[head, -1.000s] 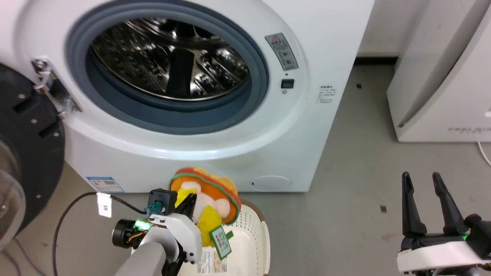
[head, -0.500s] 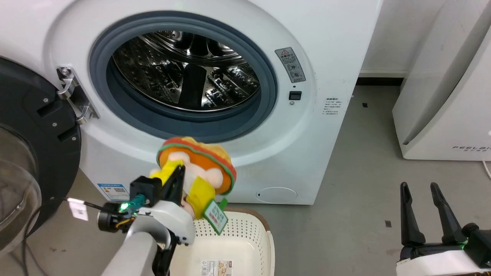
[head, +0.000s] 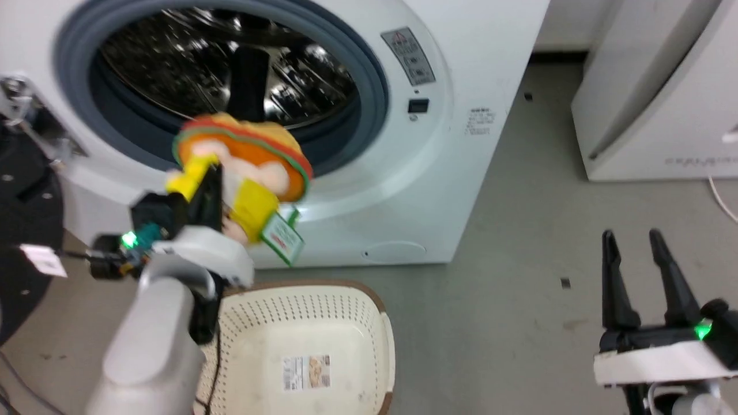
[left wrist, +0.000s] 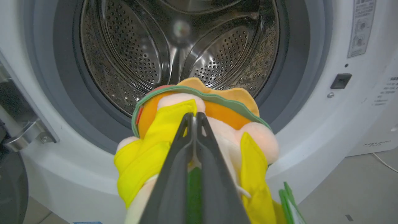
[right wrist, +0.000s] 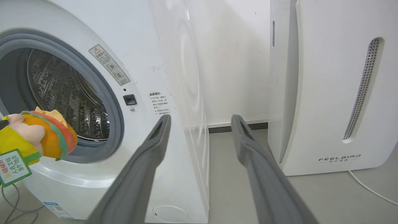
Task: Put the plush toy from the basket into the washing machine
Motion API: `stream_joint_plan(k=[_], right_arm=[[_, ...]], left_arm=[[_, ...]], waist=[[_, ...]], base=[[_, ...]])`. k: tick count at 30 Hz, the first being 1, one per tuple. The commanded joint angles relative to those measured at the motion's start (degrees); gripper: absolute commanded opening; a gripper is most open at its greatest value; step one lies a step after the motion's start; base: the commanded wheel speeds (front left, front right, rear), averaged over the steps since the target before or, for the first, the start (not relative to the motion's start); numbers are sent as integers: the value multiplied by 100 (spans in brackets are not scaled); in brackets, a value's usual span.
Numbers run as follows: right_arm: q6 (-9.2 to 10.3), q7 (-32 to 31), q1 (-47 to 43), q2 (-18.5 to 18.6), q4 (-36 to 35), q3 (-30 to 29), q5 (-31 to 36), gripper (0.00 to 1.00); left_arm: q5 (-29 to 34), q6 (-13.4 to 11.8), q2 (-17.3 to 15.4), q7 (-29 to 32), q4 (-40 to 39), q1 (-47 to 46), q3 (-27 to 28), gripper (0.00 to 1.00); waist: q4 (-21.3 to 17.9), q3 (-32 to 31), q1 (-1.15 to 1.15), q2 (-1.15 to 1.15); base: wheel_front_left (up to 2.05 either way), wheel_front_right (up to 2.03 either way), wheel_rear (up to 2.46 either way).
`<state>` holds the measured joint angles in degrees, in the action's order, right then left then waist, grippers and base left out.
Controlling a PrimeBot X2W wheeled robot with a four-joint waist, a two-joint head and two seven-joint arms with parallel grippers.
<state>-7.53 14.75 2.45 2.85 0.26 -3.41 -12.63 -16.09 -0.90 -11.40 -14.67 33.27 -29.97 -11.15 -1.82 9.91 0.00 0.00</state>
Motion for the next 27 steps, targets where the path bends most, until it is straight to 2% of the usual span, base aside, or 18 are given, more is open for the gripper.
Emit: stream_joint_plan(k=[1,10,20,27], right_arm=[[4,25,209,3,-126,-5,-47,100],[4,25,694,3,-416,4,-156,100],[4,25,1130,3,-691,95,-365,100],[4,25,1303,3,-729,112,-419,100]], left_arm=[[60,-2,-86,-32,13,-306,166,0],[259,22,-285,-32,167,-1209,540,0],[405,194,-853,-32,602,-2492,927,0],[397,221,-1048,-32,915,-3344,1192,0]], waist=[[-224,426,0,0],[-543,1152,0,0],[-959,2022,0,0],[-1111,2524,0,0]], base=[[0,0,0],[0,0,0],[0,0,0],[0,0,0]])
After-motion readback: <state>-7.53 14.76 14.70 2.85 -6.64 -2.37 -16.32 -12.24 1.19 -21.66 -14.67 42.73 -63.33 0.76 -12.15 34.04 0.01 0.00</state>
